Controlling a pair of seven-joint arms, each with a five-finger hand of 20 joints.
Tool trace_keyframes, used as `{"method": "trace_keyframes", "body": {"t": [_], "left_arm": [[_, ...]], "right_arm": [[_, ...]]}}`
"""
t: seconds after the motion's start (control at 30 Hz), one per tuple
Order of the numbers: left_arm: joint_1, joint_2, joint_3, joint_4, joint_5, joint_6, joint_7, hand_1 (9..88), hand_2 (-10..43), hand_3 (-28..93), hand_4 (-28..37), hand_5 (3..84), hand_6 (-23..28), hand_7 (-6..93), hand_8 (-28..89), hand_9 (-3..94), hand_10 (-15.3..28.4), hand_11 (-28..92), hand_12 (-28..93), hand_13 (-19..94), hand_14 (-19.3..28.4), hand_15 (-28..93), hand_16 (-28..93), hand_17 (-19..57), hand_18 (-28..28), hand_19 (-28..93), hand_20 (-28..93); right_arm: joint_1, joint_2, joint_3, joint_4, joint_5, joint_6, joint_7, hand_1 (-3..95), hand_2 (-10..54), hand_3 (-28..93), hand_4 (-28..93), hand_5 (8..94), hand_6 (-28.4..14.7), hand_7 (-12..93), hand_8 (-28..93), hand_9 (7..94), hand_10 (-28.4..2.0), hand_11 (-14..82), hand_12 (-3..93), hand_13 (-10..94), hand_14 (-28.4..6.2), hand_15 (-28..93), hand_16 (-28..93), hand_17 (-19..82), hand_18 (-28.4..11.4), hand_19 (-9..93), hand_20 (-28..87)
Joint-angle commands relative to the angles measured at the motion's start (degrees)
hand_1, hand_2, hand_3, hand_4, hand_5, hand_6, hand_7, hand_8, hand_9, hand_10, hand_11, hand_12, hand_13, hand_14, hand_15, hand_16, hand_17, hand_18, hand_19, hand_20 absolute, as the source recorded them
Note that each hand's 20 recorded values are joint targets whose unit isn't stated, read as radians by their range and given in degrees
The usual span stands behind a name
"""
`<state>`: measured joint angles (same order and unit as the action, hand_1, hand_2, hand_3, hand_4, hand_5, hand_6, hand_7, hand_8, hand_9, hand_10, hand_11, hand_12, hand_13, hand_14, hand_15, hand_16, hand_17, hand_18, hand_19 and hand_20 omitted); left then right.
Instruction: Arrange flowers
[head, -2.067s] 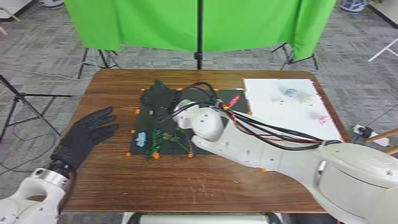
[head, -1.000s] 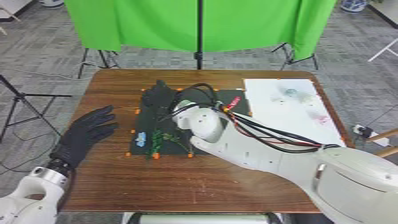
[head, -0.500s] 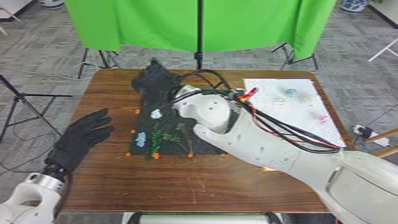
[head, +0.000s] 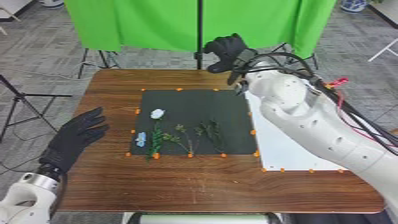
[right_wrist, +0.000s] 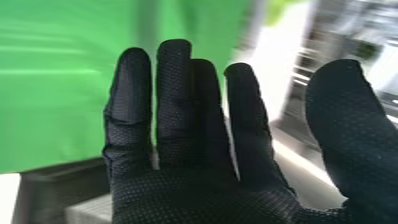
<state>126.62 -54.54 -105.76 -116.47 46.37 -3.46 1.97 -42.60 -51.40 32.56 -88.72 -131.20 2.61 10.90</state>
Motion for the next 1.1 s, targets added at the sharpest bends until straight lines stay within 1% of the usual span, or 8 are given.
{"method": "trace_keyframes", "body": {"t": [0.03, 0.2, 0.37, 0.47, 0.53, 0.73, 1.0, 1.1], "left_arm": [[0.1, -0.35, 0.3, 0.53, 0.08, -0.59, -1.72, 25.7, 1.0, 70, -28.3, 29.8, 3.9, 19.8, -10, 26.4, 11.6, 21, 15, 21, 15.3, 38, -4, -9.1, 22.3, 53, -1], [1.5, -0.84, -0.67, 0.2, -0.04, -0.42, -1.94, 25.7, 1.0, 70, -28.3, 29.8, 4.0, 19.7, -10, 26.4, 11.6, 21, 15, 21, 15.2, 38, -4, -9.1, 22.2, 53, -1], [1.6, -0.99, -0.46, 0.29, -0.02, -0.62, -1.87, 25.7, 0.9, 71, -28.3, 29.8, 3.9, 19.6, -10, 26.4, 11.6, 21, 15, 21, 15.3, 38, -4, -9.1, 22.2, 53, -1], [1.1, -1.06, -0.08, 0.37, -0.23, -0.92, -1.83, 25.7, 1.0, 71, -28.3, 29.7, 4.0, 19.6, -10, 26.3, 11.6, 21, 15, 21, 15.3, 38, -4, -9.1, 22.2, 53, -1], [0.9, -1.2, -0.05, 0.39, 0.15, -1.41, -1.74, 25.7, 1.1, 70, -28.3, 29.7, 4.0, 19.7, -10, 26.5, 11.8, 21, 15, 21, 15.4, 38, -4, -9.1, 22.2, 53, -1], [1.9, -1.75, -0.69, 0.11, -0.08, -1.25, -1.2, 25.6, 1.1, 70, -28.3, 29.7, 4.0, 19.7, -10, 26.4, 11.7, 21, 15, 21, 15.4, 38, -4, -9.0, 22.2, 53, -1], [2.6, -1.61, -0.86, -0.35, -0.36, -0.15, -0.71, 24.9, 0.2, 70, -28.3, 29.7, 3.9, 19.5, -10, 26.4, 11.7, 21, 15, 21, 15.4, 38, -4, -9.1, 22.4, 53, -1], [2.3, -1.66, -0.65, -0.4, -0.39, -0.23, -0.74, 24.9, 0.3, 70, -28.3, 29.6, 4.0, 19.5, -10, 26.5, 11.7, 21, 15, 21, 15.4, 38, -4, -9.0, 22.4, 53, -1]], "right_arm": [[-23.6, 18.7, 20.1, -6.2, 3.4, -3.4, 6.8, 21.7, -4.0, 89, -28, 37.6, -2.9, 29, -20, 38.8, -10.1, 24.8, 17.4, 42, -8.9, 38, 12, 26, -15.8, 62, 25], [-33.8, 21.5, 29.4, -7.8, 5.8, -3.5, 9.7, 22.2, -5.9, 89, -28, 36.8, -3.1, 26, -18, 37.7, -9.8, 18.3, 16.5, 40, -9.8, 26, 11, 24, -16.3, 59, 19], [-40.8, 23.6, 34.5, -8.5, 4.0, -3.1, 9.4, 22.4, -7.3, 89, -28, 36.1, -3.1, 25, -18, 36.7, -9.6, 16.6, 16.6, 38, -9.9, 22, 12, 23, -15.6, 58, 18], [-44.1, 24.5, 37.0, -8.9, 3.2, -2.8, 10.6, 23.1, -8.3, 89, -28, 36.5, -2.8, 26, -18, 40.6, -9.3, 20.5, 17.7, 41, -8.0, 27, 14, 22, -16.0, 59, 19], [-46.3, 24.9, 38.6, -9.2, 1.8, -2.1, 11.7, 23.8, -8.3, 88, -28, 38.6, -2.5, 26, -18, 44.1, -9.1, 24.4, 18.1, 46, -6.4, 33, 16, 23, -15.6, 61, 20], [-49.9, 25.7, 41.8, -9.5, 2.4, -3.3, 11.8, 25.1, -8.4, 89, -28, 41.4, -2.2, 28, -19, 47.0, -9.4, 30.0, 18.6, 48, -5.8, 40, 15, 23, -15.5, 64, 22], [-46.0, 25.2, 37.5, -6.4, 2.5, -4.3, 11.5, 26.3, -9.3, 89, -28, 42.8, -1.6, 29, -20, 47.5, -9.1, 31.0, 18.1, 50, -5.4, 42, 14, 24, -15.1, 67, 24], [-44.0, 25.1, 35.1, -5.1, 3.8, -4.1, 12.5, 26.8, -9.5, 89, -28, 40.6, -2.3, 29, -20, 45.8, -9.1, 31.1, 18.0, 53, -4.7, 51, 15, 25, -15.2, 75, 30]]}}
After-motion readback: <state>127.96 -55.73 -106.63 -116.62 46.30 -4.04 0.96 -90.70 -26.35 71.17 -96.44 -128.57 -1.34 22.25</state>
